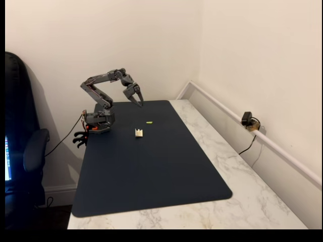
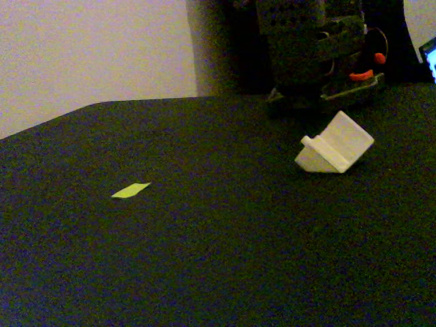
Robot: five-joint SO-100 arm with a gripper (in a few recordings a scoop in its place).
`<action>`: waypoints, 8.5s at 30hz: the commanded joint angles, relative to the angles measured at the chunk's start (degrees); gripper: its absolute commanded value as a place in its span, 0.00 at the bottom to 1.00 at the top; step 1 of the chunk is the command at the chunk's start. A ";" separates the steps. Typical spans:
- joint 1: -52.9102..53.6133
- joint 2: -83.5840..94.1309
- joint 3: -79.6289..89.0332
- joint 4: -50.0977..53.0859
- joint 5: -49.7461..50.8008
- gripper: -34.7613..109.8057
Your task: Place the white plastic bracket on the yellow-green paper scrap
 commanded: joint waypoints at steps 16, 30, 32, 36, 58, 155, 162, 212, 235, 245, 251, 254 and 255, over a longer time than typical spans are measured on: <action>-2.81 -23.29 -26.72 21.01 9.14 0.26; -15.03 -31.55 -15.38 13.54 27.16 0.48; -15.38 -31.82 -12.66 11.51 28.48 0.49; -16.08 -32.52 -8.35 7.73 30.41 0.49; -12.74 -43.15 -2.20 -5.71 29.18 0.50; 28.04 -64.07 -36.47 7.29 13.62 0.47; 24.70 -53.88 -35.24 12.22 15.47 0.32; 9.67 47.29 52.12 -19.86 -18.98 0.24; 11.07 55.55 54.58 -11.34 -23.55 0.24; 11.07 55.55 54.58 -11.34 -23.55 0.24; 11.07 55.55 54.58 -11.34 -23.55 0.24; 11.07 55.55 54.58 -11.34 -23.55 0.24; 11.07 55.55 54.58 -11.34 -23.55 0.24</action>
